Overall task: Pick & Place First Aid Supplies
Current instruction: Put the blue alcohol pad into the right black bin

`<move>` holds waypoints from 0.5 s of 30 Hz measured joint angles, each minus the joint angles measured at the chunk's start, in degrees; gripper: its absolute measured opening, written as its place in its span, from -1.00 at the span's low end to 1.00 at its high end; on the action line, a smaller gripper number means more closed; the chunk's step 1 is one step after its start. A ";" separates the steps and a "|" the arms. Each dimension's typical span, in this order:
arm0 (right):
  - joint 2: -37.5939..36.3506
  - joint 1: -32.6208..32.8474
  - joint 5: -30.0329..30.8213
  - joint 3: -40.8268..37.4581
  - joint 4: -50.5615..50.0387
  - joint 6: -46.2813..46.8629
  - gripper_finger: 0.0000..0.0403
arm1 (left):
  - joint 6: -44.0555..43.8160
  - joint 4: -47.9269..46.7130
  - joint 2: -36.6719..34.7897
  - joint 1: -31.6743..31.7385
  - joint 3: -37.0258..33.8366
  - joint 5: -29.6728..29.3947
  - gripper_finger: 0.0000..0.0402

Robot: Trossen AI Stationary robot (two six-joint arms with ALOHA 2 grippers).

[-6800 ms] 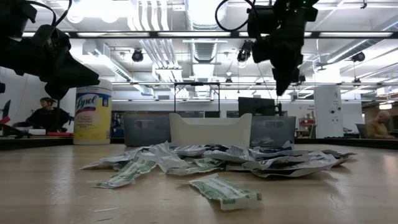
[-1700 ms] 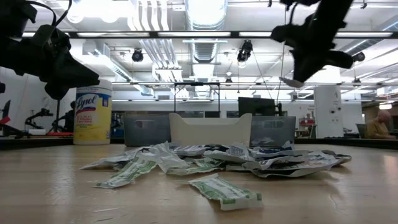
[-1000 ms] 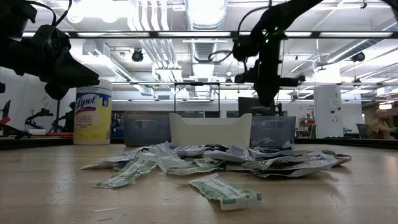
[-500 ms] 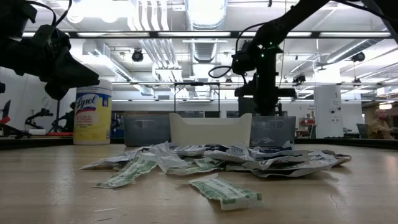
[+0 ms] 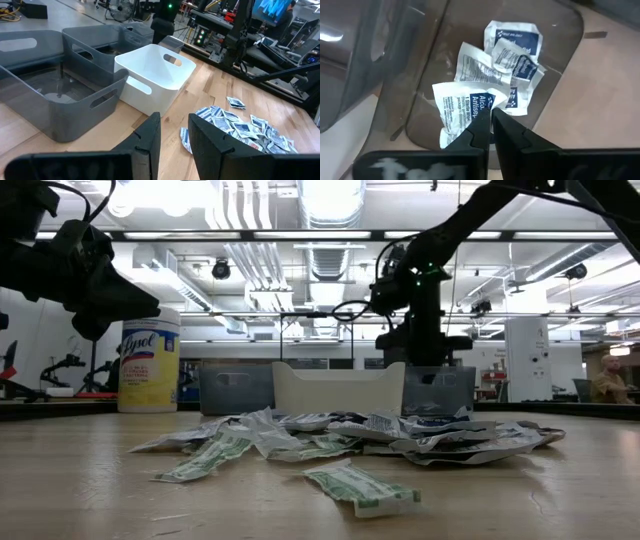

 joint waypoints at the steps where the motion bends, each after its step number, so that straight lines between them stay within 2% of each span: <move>1: -0.20 -0.23 0.11 0.00 0.09 -0.02 -0.85 | 0.00 0.00 0.00 0.00 0.00 0.01 -0.53; 10: -0.81 -0.70 0.24 0.00 0.02 -0.02 -0.52 | 0.00 0.00 0.00 0.01 0.00 0.00 -0.53; 15: -3.07 -0.26 0.29 0.00 -0.85 -0.02 -0.48 | 0.00 0.00 0.00 0.01 0.00 0.01 -0.53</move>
